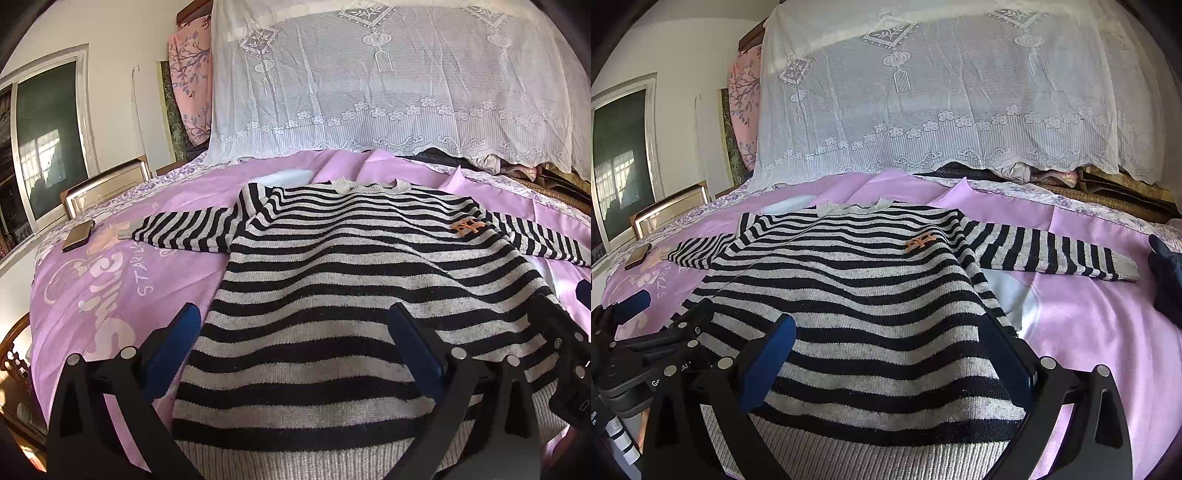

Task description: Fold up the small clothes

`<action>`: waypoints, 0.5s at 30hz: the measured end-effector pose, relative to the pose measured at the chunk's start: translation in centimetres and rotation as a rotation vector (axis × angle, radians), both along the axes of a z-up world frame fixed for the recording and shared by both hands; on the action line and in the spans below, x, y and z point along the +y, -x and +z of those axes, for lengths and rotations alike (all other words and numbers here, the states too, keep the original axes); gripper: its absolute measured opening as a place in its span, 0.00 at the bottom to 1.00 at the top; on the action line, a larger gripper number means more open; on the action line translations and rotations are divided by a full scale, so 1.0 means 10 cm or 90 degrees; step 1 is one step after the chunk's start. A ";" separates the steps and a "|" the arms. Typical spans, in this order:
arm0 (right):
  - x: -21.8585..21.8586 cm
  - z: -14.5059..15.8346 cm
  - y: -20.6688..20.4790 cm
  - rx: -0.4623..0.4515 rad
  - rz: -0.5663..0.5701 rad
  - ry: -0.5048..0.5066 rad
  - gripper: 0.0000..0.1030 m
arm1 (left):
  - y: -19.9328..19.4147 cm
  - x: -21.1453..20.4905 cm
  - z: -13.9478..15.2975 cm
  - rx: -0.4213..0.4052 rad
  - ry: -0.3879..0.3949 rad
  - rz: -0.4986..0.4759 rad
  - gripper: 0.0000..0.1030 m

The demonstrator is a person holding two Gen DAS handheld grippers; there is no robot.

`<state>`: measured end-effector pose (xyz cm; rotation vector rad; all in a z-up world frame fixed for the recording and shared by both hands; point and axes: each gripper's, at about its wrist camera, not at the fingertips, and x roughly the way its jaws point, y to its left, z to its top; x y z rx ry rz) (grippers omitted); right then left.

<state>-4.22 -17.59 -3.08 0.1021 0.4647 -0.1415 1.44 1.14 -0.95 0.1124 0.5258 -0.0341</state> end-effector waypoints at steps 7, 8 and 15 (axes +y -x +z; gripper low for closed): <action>0.00 -0.02 -0.01 0.004 0.000 -0.004 0.97 | 0.00 0.00 0.00 0.000 0.000 0.000 0.96; 0.00 -0.02 -0.01 0.004 0.000 -0.003 0.97 | 0.00 0.00 0.00 0.000 0.000 0.000 0.96; 0.00 -0.02 -0.02 0.004 0.000 -0.003 0.97 | 0.00 0.00 0.00 0.000 0.000 0.000 0.96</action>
